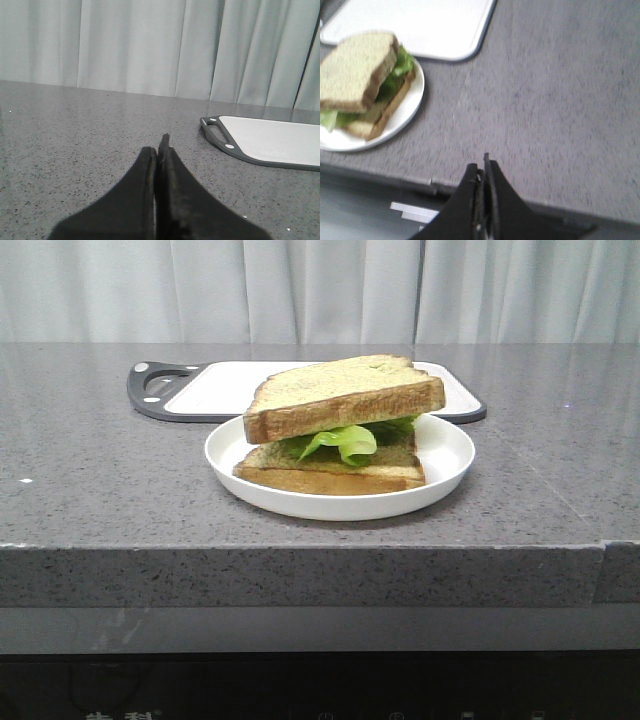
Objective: Left arm grabs bread, right arm adds lettuce
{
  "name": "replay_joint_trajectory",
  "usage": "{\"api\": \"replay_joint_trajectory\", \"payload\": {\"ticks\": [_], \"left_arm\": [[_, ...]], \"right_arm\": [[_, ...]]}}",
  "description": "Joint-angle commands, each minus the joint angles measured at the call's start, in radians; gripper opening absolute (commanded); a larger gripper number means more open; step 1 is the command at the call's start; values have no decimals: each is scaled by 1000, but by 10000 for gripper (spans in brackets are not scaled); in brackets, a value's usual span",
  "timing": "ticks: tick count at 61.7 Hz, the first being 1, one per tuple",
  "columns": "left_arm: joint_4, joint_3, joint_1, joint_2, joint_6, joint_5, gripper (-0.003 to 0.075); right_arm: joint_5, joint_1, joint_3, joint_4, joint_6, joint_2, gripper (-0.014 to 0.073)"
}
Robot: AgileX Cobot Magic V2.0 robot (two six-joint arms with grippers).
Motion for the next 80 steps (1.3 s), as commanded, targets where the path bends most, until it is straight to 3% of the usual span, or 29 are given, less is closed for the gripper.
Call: {"api": "replay_joint_trajectory", "payload": {"ticks": [1,12,24,64,80], "left_arm": [[1,6,1,-20,0,-84,-20],[1,6,1,-20,0,-84,-20],[1,6,1,-20,0,-84,-20],[1,6,1,-18,0,-84,-20],[1,6,1,-18,0,-84,-20]], "right_arm": [[-264,4,125,0,-12,-85,-67],[-613,-5,472,3,-12,-304,-67],[-723,-52,670,38,-12,-447,-67],[-710,-64,672,31,-9,-460,-67],[-801,-64,672,-72,116,-460,-67]]}}
